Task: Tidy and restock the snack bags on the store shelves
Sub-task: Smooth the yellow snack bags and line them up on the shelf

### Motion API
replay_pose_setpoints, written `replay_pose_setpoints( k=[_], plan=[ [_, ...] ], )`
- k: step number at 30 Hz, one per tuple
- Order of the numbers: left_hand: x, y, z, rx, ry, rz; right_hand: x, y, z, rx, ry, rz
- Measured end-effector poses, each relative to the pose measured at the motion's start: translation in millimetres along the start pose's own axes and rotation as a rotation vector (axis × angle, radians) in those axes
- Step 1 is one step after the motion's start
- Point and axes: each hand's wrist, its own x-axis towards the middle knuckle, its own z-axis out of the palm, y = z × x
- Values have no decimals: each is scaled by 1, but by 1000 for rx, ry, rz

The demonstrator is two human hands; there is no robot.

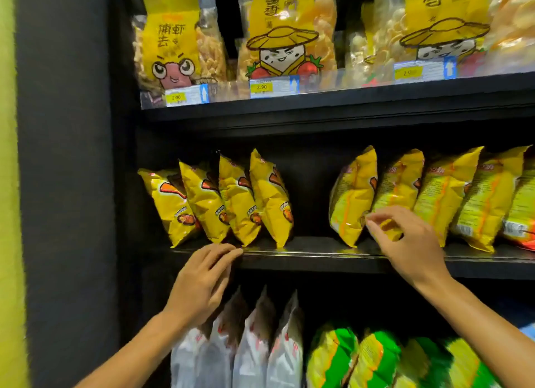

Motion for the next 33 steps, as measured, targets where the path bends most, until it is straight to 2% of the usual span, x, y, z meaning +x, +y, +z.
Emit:
replay_pose_setpoints(
  k=[3, 5, 7, 14, 16, 18, 20, 24, 29, 31, 33],
  plan=[
    [-14, -13, 10, 26, -13, -21, 2, -53, 25, 49, -89, -138],
    [-15, -20, 19, 66, 28, -101, 6, -85, 50, 69, -194, -116],
    [-16, -30, 24, 87, 65, -188, 13, -105, 76, 29, -266, -6],
    [-17, -33, 35, -13, 136, -240, 39, -129, 145, -11, -395, 500],
    [-19, -37, 34, -20, 121, -228, 40, -130, 159, -72, -436, 570],
    [-19, -39, 32, -10, 109, -213, 37, -130, 167, -193, -469, 563],
    [-20, -38, 29, -5, 99, -199, 34, -127, 168, -260, -457, 537],
    [-21, -36, 24, -3, 84, -217, 29, -128, 149, -237, -328, 475],
    [-20, -27, 14, -49, 12, -256, 8, -138, 90, -170, -191, 351],
    [-18, -9, 2, -242, 76, -312, -5, -145, 60, -132, -140, 324],
    [-10, 27, -22, -559, 154, -379, -21, -155, 33, -104, -103, 291]
  ],
)
